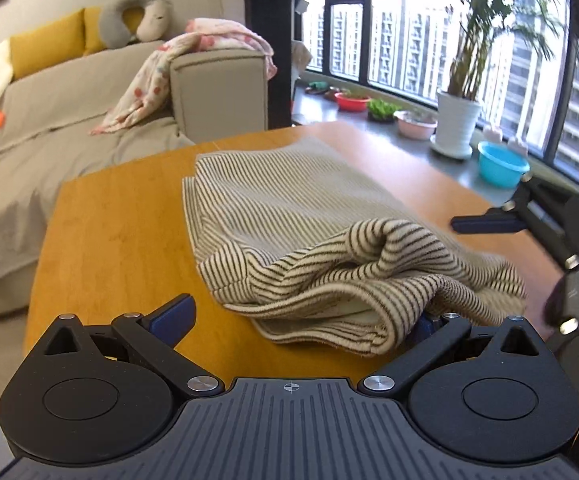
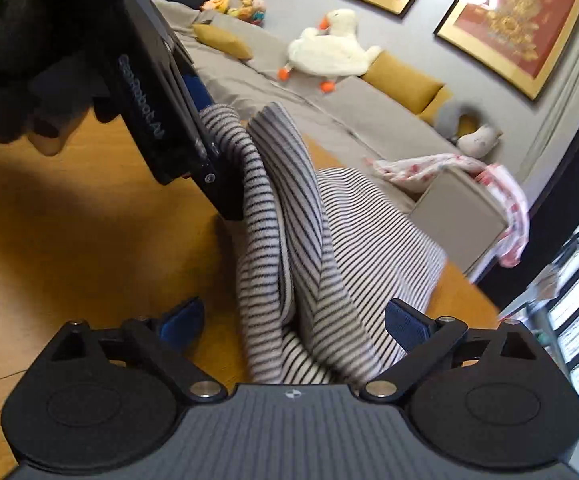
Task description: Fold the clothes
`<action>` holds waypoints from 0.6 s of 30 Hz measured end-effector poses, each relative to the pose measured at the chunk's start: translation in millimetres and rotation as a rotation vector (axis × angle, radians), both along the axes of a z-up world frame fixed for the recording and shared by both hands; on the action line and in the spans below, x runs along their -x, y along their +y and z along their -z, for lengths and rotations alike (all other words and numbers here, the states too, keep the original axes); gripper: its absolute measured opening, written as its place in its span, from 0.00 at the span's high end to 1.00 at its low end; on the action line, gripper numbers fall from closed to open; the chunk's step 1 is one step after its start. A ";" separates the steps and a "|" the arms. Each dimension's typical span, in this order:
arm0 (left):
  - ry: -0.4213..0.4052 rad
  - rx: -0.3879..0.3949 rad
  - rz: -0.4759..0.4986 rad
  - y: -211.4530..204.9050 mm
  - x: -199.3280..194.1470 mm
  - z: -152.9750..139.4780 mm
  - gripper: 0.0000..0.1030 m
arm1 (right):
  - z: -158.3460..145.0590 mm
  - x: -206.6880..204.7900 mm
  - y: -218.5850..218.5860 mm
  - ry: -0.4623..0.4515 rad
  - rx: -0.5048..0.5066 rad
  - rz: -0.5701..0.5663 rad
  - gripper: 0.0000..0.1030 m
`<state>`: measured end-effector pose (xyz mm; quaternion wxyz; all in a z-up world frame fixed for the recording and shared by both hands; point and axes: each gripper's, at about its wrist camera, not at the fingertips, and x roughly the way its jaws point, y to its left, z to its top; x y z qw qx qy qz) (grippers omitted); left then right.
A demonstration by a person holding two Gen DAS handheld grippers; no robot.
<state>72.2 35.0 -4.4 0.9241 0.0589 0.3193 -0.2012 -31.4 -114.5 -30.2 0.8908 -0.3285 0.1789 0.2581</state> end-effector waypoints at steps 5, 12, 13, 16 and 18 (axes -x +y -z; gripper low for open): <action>0.005 0.024 0.034 8.8 7.9 -7.0 0.00 | -8.8 -23.4 6.5 0.038 -0.008 0.008 0.71; -0.100 0.189 0.023 55.6 20.3 -40.1 0.00 | -30.3 11.4 -21.8 0.091 0.098 -0.084 0.73; -0.108 0.196 0.012 56.4 14.2 -42.3 0.00 | -30.8 17.7 -24.1 0.096 0.122 -0.096 0.73; -0.083 0.137 0.044 41.8 -20.7 -33.4 0.00 | -40.2 31.4 -27.6 0.116 0.166 -0.144 0.73; -0.061 0.070 0.068 30.8 -46.9 -23.1 0.00 | -53.6 36.6 -28.8 0.126 0.189 -0.185 0.73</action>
